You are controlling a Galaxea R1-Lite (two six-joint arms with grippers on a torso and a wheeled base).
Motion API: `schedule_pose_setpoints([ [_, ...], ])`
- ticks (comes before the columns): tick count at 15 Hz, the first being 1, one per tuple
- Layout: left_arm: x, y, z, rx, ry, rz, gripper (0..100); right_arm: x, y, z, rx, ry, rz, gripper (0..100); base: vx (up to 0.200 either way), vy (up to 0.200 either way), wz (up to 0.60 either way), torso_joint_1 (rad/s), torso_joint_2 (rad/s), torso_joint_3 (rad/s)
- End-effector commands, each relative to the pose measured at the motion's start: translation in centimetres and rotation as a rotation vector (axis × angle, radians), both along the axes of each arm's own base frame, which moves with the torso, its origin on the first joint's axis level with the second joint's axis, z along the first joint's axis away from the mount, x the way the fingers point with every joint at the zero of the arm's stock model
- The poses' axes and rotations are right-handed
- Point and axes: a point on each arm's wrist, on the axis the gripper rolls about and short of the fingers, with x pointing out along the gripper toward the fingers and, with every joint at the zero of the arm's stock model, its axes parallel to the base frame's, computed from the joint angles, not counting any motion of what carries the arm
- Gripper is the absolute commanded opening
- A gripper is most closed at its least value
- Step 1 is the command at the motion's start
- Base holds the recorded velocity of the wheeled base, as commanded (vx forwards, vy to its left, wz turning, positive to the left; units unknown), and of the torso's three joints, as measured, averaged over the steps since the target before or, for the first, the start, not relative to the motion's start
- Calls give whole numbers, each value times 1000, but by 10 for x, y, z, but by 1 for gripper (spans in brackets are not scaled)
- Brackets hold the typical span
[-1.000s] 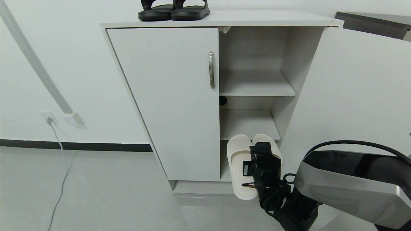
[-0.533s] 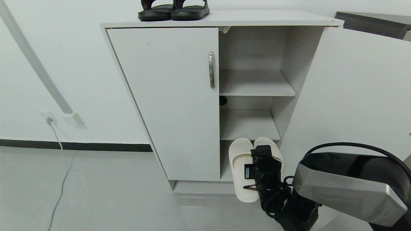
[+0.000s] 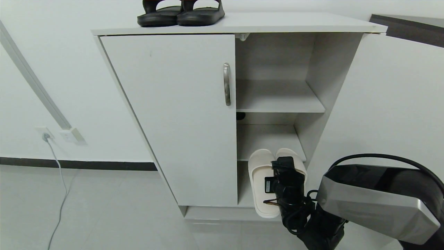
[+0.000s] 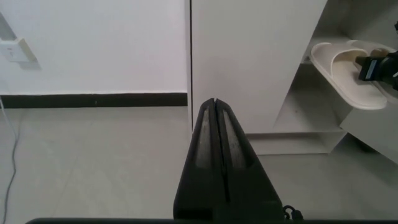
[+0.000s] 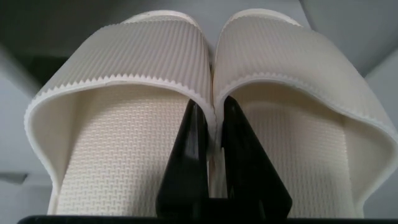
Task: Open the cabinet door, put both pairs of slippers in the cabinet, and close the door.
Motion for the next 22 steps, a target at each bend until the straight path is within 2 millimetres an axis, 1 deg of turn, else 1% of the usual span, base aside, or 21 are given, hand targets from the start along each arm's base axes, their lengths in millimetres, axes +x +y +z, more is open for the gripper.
schedule_pose_setpoints([
  [1, 0, 0, 0, 0, 0, 0, 0, 0, 0, 1, 1, -1, 0, 0, 200, 0, 0, 7, 2, 7],
  [4, 0, 0, 0, -2, 2, 0, 0, 1, 1, 2, 5, -5, 0, 0, 200, 0, 0, 1, 1, -2],
  [5, 0, 0, 0, -2, 2, 0, 0, 2, 2, 2, 5, -8, 2, 0, 0, 0, 0, 0, 0, 0],
  [7, 0, 0, 0, -2, 2, 0, 0, 9, 4, 10, 28, -35, -6, 0, 0, 0, 0, 0, 0, 0],
  [9, 0, 0, 0, -2, 2, 2, 0, 17, 5, 12, 26, -26, 16, 0, 0, 0, 0, 0, 0, 0],
  [12, 0, 0, 0, -3, 2, 2, 0, 32, 2, 16, 41, -7, 33, 0, 0, 0, 0, 0, 0, 0],
  [13, 0, 0, 0, -2, 2, 2, 0, 38, 0, 15, 34, 11, 38, 0, 0, 0, 0, 0, 0, 0],
  [17, 0, 0, 0, -3, 2, 2, 0, 71, 6, 12, 34, 25, 5, 0, 0, 0, 0, 0, 0, 0],
  [22, 0, 0, 0, -3, 2, 2, 0, 109, 6, 24, 45, 7, -34, 0, 0, 0, 0, 0, 0, 0],
])
